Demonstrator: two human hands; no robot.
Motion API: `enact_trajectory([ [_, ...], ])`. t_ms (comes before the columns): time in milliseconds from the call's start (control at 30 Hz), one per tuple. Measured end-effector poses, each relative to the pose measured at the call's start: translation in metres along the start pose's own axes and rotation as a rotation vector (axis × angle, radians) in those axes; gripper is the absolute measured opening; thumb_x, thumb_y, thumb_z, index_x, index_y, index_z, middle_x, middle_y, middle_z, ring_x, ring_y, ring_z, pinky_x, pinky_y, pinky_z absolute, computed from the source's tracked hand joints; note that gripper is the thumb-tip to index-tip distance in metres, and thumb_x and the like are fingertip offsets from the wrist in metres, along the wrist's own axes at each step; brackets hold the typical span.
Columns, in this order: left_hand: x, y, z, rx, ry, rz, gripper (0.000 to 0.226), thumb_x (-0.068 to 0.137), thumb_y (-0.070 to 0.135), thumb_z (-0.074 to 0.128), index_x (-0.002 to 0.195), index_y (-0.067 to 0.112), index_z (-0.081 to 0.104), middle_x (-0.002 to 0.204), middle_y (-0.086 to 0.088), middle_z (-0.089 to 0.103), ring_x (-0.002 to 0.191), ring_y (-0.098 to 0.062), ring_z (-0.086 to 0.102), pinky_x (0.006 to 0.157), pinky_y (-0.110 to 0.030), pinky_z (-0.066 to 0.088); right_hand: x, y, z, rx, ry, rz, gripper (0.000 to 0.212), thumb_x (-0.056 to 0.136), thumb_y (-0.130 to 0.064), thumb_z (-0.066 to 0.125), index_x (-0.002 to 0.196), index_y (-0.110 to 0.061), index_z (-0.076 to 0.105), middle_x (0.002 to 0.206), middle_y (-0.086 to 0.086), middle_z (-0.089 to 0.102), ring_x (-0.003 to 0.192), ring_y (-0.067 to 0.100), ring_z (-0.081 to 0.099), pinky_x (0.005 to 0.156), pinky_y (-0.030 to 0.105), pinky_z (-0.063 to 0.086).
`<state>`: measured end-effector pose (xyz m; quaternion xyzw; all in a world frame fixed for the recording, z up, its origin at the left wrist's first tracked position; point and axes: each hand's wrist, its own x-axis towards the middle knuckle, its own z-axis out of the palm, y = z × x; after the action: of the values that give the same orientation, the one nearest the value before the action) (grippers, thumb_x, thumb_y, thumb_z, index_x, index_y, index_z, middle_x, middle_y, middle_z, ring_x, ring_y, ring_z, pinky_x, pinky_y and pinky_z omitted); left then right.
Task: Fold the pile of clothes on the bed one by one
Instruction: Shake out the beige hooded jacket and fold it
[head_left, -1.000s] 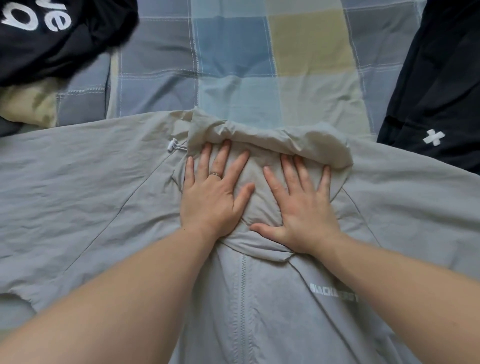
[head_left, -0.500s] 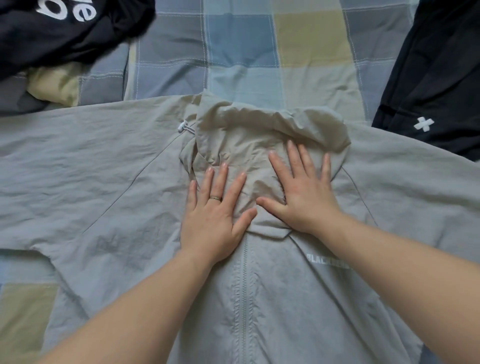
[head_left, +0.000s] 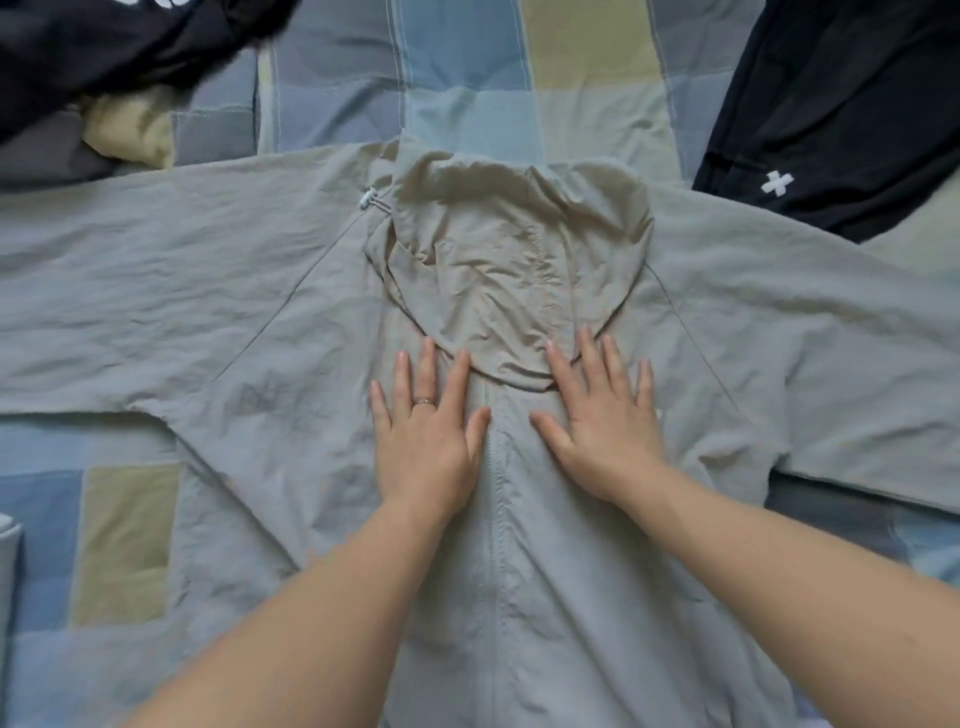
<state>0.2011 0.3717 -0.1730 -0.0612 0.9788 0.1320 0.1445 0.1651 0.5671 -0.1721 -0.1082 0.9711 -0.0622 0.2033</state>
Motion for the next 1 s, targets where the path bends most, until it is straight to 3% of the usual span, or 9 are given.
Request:
enact_trajectory([
  [100, -0.077, -0.015, 0.035, 0.034, 0.014, 0.047, 0.07, 0.096, 0.06, 0.029, 0.159, 0.031, 0.023, 0.169, -0.006, 0.014, 0.155, -0.031, 0.011, 0.123, -0.056, 0.009, -0.068, 0.009, 0.042, -0.053, 0.047, 0.06, 0.079, 0.091, -0.065, 0.024, 0.16, -0.03, 0.01, 0.169, 0.008, 0.0, 0.155, 0.028, -0.002, 0.121, 0.06, 0.003],
  [267, -0.104, -0.034, 0.077, 0.117, 0.053, 0.105, 0.073, 0.096, 0.063, 0.029, 0.16, 0.032, 0.016, 0.169, -0.005, 0.011, 0.156, -0.028, 0.008, 0.124, -0.05, -0.001, -0.083, 0.012, 0.084, -0.098, 0.163, 0.096, 0.075, 0.095, -0.059, 0.024, 0.16, -0.025, 0.01, 0.169, 0.01, 0.001, 0.155, 0.027, -0.005, 0.122, 0.058, 0.002],
  [433, -0.115, -0.036, 0.051, 0.07, -0.061, 0.151, 0.075, 0.096, 0.067, 0.023, 0.161, 0.034, 0.006, 0.17, -0.002, -0.004, 0.156, -0.025, -0.008, 0.123, -0.048, -0.009, -0.102, 0.006, 0.068, -0.052, 0.027, 0.146, 0.076, 0.095, -0.062, 0.017, 0.16, -0.029, -0.002, 0.168, 0.007, -0.012, 0.154, 0.024, -0.015, 0.122, 0.054, -0.009],
  [533, -0.154, -0.056, 0.043, 0.095, -0.173, 0.171, 0.074, 0.097, 0.066, 0.023, 0.161, 0.036, 0.002, 0.169, 0.0, -0.01, 0.156, -0.024, -0.011, 0.124, -0.049, -0.006, -0.156, -0.004, 0.075, -0.053, -0.063, 0.139, 0.074, 0.098, -0.058, 0.025, 0.161, -0.028, 0.001, 0.168, 0.009, -0.01, 0.155, 0.027, -0.009, 0.123, 0.054, -0.004],
  [600, -0.193, -0.063, 0.039, 0.132, -0.304, 0.148, 0.078, 0.097, 0.066, 0.028, 0.161, 0.034, -0.002, 0.168, -0.001, -0.015, 0.155, -0.024, -0.013, 0.124, -0.05, -0.004, -0.194, -0.008, 0.079, -0.059, -0.22, 0.155, 0.074, 0.099, -0.057, 0.028, 0.161, -0.031, -0.002, 0.167, 0.009, -0.015, 0.154, 0.028, -0.012, 0.123, 0.054, -0.004],
  [700, -0.224, -0.053, 0.019, 0.176, -0.522, 0.087, 0.08, 0.099, 0.065, 0.033, 0.161, 0.032, -0.007, 0.167, -0.004, -0.02, 0.154, -0.026, -0.017, 0.124, -0.053, -0.006, -0.206, -0.009, 0.054, -0.027, -0.417, 0.153, 0.076, 0.099, -0.057, 0.035, 0.159, -0.037, -0.007, 0.166, 0.005, -0.021, 0.154, 0.028, -0.014, 0.122, 0.055, -0.004],
  [767, -0.232, -0.035, -0.008, 0.155, -0.595, 0.037, 0.075, 0.101, 0.063, 0.03, 0.161, 0.033, -0.003, 0.168, -0.004, -0.018, 0.154, -0.028, -0.016, 0.123, -0.054, -0.007, -0.208, -0.011, 0.023, -0.022, -0.43, 0.129, 0.073, 0.1, -0.057, 0.035, 0.159, -0.038, -0.004, 0.168, 0.002, -0.016, 0.155, 0.028, -0.01, 0.123, 0.055, -0.002],
  [1000, -0.234, 0.05, -0.099, -0.013, -0.603, 0.038, 0.069, 0.103, 0.061, 0.027, 0.161, 0.037, -0.001, 0.17, -0.002, -0.006, 0.155, -0.026, -0.009, 0.125, -0.052, 0.003, -0.27, 0.03, -0.086, 0.12, -0.385, 0.251, 0.069, 0.103, -0.049, 0.035, 0.16, -0.036, -0.003, 0.169, -0.003, -0.001, 0.155, 0.024, 0.0, 0.123, 0.051, 0.01],
])
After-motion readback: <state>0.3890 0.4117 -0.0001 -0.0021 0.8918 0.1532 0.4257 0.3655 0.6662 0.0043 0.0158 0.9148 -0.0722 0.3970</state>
